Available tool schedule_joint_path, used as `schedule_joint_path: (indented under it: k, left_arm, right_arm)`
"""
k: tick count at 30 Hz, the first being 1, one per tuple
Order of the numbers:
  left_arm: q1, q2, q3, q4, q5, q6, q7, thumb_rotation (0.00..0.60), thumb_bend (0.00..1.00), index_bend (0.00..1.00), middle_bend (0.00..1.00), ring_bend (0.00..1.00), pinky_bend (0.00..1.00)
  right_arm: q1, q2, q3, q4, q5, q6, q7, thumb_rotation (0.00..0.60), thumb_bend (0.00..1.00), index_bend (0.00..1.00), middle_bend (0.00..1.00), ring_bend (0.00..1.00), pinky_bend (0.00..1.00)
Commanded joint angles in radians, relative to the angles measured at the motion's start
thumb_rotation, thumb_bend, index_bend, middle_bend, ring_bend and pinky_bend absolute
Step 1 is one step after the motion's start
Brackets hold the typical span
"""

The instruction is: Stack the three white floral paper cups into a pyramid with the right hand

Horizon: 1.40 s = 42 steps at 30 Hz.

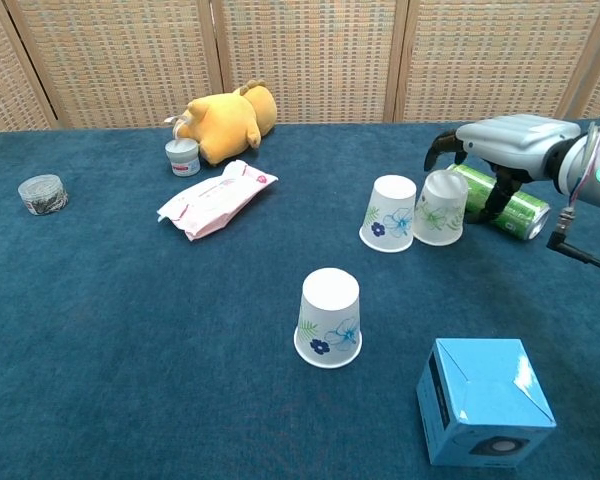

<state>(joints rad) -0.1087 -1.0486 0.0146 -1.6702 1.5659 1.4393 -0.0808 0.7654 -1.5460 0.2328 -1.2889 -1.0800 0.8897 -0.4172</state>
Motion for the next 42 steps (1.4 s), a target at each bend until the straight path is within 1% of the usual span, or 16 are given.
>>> schedule_joint_path:
  k: [1, 3, 5, 9, 12, 16, 18, 20, 23, 27, 34, 36, 40, 42]
  left_arm:
    - [0.001, 0.001, 0.001, 0.000, 0.002, 0.002, -0.002, 0.600, 0.09, 0.00, 0.00, 0.00, 0.00]
    - [0.001, 0.002, 0.001, 0.000, 0.003, 0.004, -0.005, 0.600, 0.09, 0.00, 0.00, 0.00, 0.00]
    - [0.002, 0.004, 0.001, 0.001, 0.005, 0.007, -0.009, 0.600, 0.09, 0.00, 0.00, 0.00, 0.00]
    - [0.004, 0.005, 0.002, 0.002, 0.012, 0.014, -0.011, 0.600, 0.09, 0.00, 0.00, 0.00, 0.00]
    - [0.004, 0.005, 0.004, 0.002, 0.017, 0.015, -0.011, 0.600, 0.09, 0.00, 0.00, 0.00, 0.00]
    - [0.003, 0.006, 0.007, 0.002, 0.024, 0.016, -0.012, 0.600, 0.09, 0.00, 0.00, 0.00, 0.00]
    - [0.003, 0.007, 0.008, 0.001, 0.029, 0.018, -0.014, 0.600, 0.09, 0.00, 0.00, 0.00, 0.00]
    - [0.004, 0.007, 0.009, 0.001, 0.032, 0.020, -0.015, 0.600, 0.09, 0.00, 0.00, 0.00, 0.00]
    - [0.004, 0.008, 0.012, 0.001, 0.036, 0.020, -0.017, 0.600, 0.09, 0.00, 0.00, 0.00, 0.00]
    - [0.005, 0.010, 0.012, 0.004, 0.034, 0.022, -0.022, 0.600, 0.09, 0.00, 0.00, 0.00, 0.00]
    - [0.006, 0.011, 0.010, 0.007, 0.028, 0.023, -0.029, 0.600, 0.09, 0.00, 0.00, 0.00, 0.00]
    - [0.006, 0.010, 0.009, 0.008, 0.026, 0.022, -0.028, 0.600, 0.09, 0.00, 0.00, 0.00, 0.00]
    - [0.004, 0.010, 0.008, 0.008, 0.021, 0.015, -0.029, 0.600, 0.09, 0.00, 0.00, 0.00, 0.00]
    - [0.003, 0.010, 0.008, 0.009, 0.020, 0.015, -0.033, 0.600, 0.09, 0.00, 0.00, 0.00, 0.00]
  right_arm:
    - [-0.007, 0.029, 0.002, -0.065, 0.020, 0.029, -0.036, 0.600, 0.00, 0.00, 0.00, 0.00, 0.00]
    - [-0.012, 0.044, 0.000, -0.098, 0.024, 0.052, -0.058, 0.600, 0.00, 0.00, 0.00, 0.00, 0.00]
    - [-0.024, 0.069, -0.006, -0.155, 0.014, 0.095, -0.092, 0.600, 0.00, 0.00, 0.00, 0.00, 0.00]
    - [-0.046, 0.126, -0.027, -0.267, -0.043, 0.152, -0.119, 0.600, 0.00, 0.00, 0.00, 0.00, 0.00]
    - [-0.057, 0.168, -0.046, -0.348, -0.095, 0.170, -0.118, 0.600, 0.00, 0.00, 0.00, 0.00, 0.00]
    - [-0.062, 0.225, -0.074, -0.474, -0.140, 0.141, -0.082, 0.600, 0.00, 0.00, 0.00, 0.00, 0.00]
    - [-0.050, 0.248, -0.097, -0.542, -0.168, 0.090, -0.052, 0.600, 0.00, 0.00, 0.01, 0.00, 0.00]
    - [-0.036, 0.253, -0.112, -0.567, -0.194, 0.050, -0.033, 0.600, 0.00, 0.02, 0.03, 0.00, 0.00]
    - [-0.013, 0.227, -0.125, -0.563, -0.216, 0.007, -0.019, 0.600, 0.00, 0.07, 0.10, 0.01, 0.01]
    - [0.008, 0.151, -0.134, -0.513, -0.221, -0.014, -0.023, 0.600, 0.00, 0.09, 0.17, 0.07, 0.09]
    - [0.038, 0.045, -0.133, -0.447, -0.182, -0.042, -0.044, 0.600, 0.00, 0.11, 0.21, 0.12, 0.14]
    - [0.048, 0.017, -0.126, -0.420, -0.162, -0.044, -0.055, 0.600, 0.00, 0.13, 0.23, 0.14, 0.17]
    - [0.060, -0.017, -0.125, -0.360, -0.126, -0.042, -0.093, 0.600, 0.05, 0.18, 0.26, 0.18, 0.23]
    - [0.060, -0.027, -0.124, -0.343, -0.112, -0.037, -0.094, 0.600, 0.10, 0.21, 0.30, 0.21, 0.26]
